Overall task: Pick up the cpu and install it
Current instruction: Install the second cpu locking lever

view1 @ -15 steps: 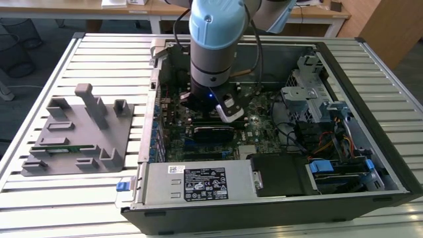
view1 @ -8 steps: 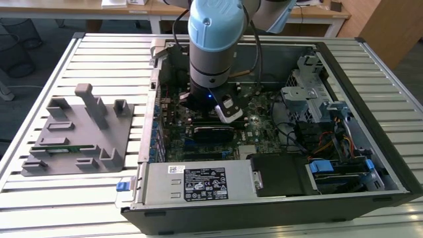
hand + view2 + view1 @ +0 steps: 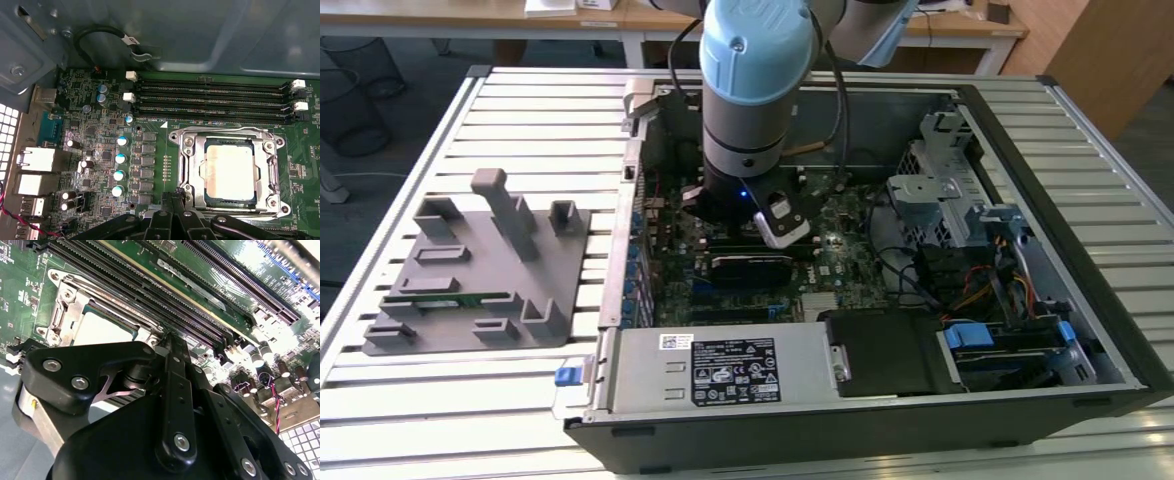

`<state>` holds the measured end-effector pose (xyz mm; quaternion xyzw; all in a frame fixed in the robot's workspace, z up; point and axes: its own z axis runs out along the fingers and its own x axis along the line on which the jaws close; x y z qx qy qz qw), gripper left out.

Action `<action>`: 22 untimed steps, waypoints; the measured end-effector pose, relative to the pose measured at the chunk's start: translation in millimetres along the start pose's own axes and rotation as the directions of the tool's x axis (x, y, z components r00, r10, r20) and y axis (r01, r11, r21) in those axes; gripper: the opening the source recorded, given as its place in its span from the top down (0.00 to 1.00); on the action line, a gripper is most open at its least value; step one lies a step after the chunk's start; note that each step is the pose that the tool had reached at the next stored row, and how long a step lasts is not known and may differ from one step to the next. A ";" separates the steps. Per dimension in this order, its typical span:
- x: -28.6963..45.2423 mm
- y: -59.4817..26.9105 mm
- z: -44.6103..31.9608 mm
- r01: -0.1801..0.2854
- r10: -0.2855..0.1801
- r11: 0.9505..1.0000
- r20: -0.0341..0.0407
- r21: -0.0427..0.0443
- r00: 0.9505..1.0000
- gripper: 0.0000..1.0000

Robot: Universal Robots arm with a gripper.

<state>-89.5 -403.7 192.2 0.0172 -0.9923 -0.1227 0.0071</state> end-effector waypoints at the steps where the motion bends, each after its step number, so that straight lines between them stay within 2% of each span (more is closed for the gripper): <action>1: 0.0 0.1 0.0 0.000 0.000 1.000 0.000 0.000 1.000 0.89; 22: 0.4 1.2 -2.8 0.000 0.000 1.000 0.000 0.000 1.000 0.89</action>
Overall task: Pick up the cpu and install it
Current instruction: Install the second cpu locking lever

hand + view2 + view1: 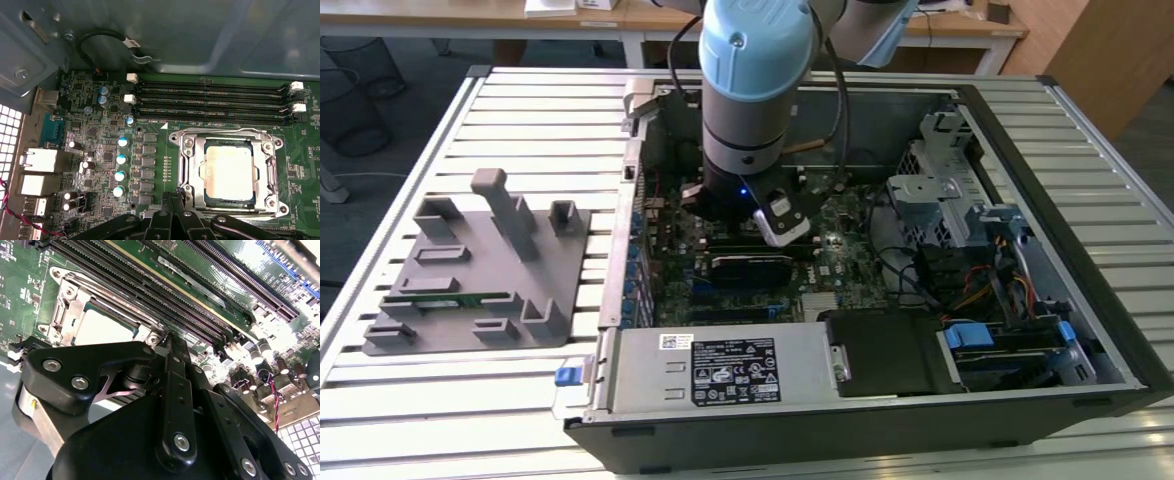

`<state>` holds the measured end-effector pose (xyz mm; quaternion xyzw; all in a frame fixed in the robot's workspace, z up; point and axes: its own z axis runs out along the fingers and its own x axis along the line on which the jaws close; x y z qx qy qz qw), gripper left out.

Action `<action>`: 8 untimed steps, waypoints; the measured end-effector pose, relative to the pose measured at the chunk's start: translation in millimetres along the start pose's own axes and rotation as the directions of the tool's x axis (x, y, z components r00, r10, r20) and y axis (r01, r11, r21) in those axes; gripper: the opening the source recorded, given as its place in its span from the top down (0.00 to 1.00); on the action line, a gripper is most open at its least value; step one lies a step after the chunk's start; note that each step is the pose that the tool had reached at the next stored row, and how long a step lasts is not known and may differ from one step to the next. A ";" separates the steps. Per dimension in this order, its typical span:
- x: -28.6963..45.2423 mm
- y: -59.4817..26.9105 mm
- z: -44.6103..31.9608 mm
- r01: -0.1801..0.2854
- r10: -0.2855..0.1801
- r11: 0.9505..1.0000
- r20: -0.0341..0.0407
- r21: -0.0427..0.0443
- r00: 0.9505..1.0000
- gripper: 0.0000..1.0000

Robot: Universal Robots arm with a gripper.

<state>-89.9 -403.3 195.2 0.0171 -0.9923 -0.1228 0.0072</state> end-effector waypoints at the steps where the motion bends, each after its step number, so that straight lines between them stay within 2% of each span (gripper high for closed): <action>1: 0.0 0.2 0.1 0.000 0.000 1.000 0.000 0.000 1.000 0.89; 8: 0.9 1.9 -0.9 0.000 0.000 1.000 0.000 -0.002 1.000 0.89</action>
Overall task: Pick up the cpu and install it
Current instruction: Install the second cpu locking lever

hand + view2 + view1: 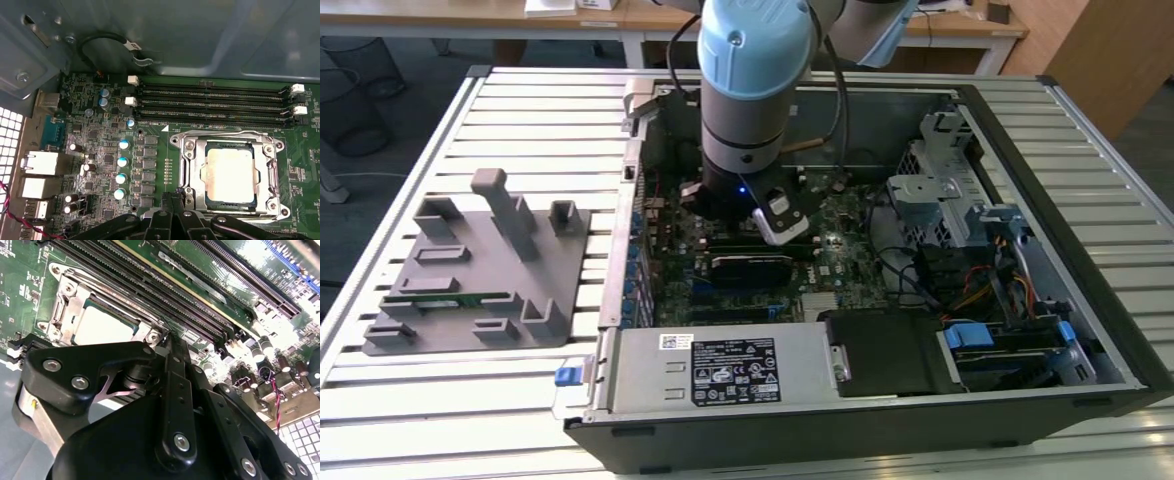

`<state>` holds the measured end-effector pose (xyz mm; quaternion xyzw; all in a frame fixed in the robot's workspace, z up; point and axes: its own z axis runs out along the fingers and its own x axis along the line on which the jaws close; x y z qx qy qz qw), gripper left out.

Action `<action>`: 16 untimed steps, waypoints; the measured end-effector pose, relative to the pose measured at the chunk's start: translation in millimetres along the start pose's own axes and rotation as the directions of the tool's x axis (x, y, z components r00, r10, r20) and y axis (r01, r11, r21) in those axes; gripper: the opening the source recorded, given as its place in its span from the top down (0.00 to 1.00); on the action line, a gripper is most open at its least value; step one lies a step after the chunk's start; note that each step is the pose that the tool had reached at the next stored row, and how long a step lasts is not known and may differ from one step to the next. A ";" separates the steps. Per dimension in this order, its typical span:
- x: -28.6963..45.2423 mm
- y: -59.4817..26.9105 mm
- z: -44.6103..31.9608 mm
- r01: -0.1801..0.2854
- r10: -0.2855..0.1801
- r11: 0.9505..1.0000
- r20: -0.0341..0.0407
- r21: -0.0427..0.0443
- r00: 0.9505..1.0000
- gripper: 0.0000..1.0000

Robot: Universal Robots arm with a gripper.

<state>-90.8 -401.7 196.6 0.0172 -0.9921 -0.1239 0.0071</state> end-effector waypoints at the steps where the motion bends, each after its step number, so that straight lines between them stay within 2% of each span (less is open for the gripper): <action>1: 0.0 0.5 -1.8 0.000 0.000 1.000 0.000 0.000 1.000 0.89; 10: 0.3 6.0 -23.2 0.000 0.000 1.000 0.000 0.000 1.000 0.89; 16: 0.2 6.1 -23.8 0.000 0.000 1.000 0.000 0.000 1.000 0.89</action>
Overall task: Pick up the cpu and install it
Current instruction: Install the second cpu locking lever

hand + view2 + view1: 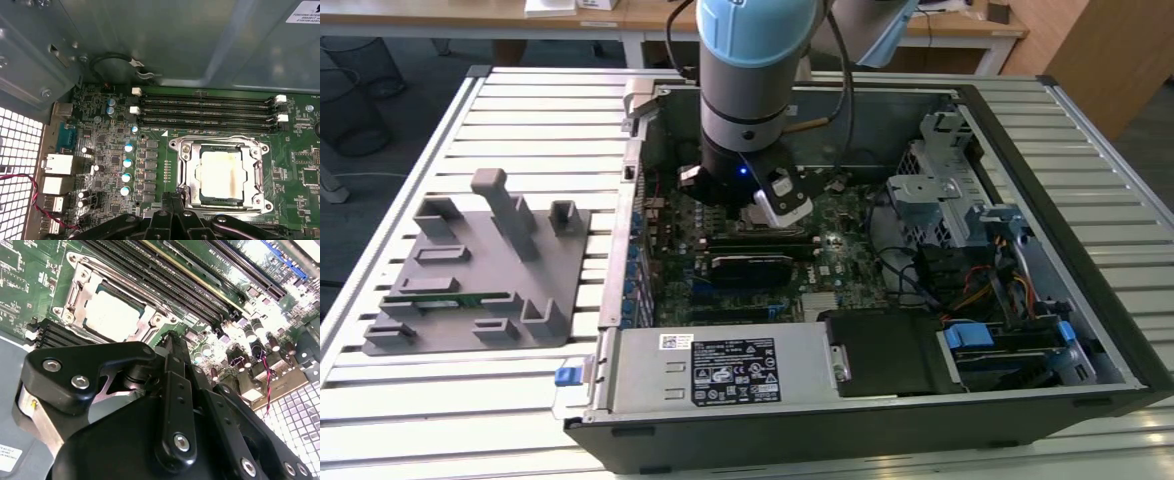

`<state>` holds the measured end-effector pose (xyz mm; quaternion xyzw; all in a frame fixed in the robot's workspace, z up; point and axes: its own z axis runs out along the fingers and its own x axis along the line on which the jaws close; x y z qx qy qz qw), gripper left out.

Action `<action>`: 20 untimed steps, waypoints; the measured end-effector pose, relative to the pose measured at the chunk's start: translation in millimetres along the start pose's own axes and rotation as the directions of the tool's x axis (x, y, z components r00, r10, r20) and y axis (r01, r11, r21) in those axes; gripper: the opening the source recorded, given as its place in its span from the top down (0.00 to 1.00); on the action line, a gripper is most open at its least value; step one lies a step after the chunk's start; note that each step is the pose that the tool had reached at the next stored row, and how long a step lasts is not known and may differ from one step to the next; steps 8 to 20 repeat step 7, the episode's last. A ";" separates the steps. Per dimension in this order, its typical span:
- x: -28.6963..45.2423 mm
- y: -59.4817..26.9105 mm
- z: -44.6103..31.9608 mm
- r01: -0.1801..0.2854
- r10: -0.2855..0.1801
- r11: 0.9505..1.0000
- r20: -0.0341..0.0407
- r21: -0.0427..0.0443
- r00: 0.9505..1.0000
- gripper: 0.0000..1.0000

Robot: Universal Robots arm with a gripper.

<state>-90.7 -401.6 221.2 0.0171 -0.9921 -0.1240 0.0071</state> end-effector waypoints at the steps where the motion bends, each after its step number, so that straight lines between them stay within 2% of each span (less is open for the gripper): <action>1: 0.0 0.0 0.0 0.000 0.000 1.000 0.000 0.000 1.000 0.89; 7: 0.0 1.3 -5.3 0.000 0.000 1.000 0.000 0.000 1.000 0.89; 20: 0.0 1.3 -5.3 0.000 0.000 1.000 0.000 0.000 1.000 0.89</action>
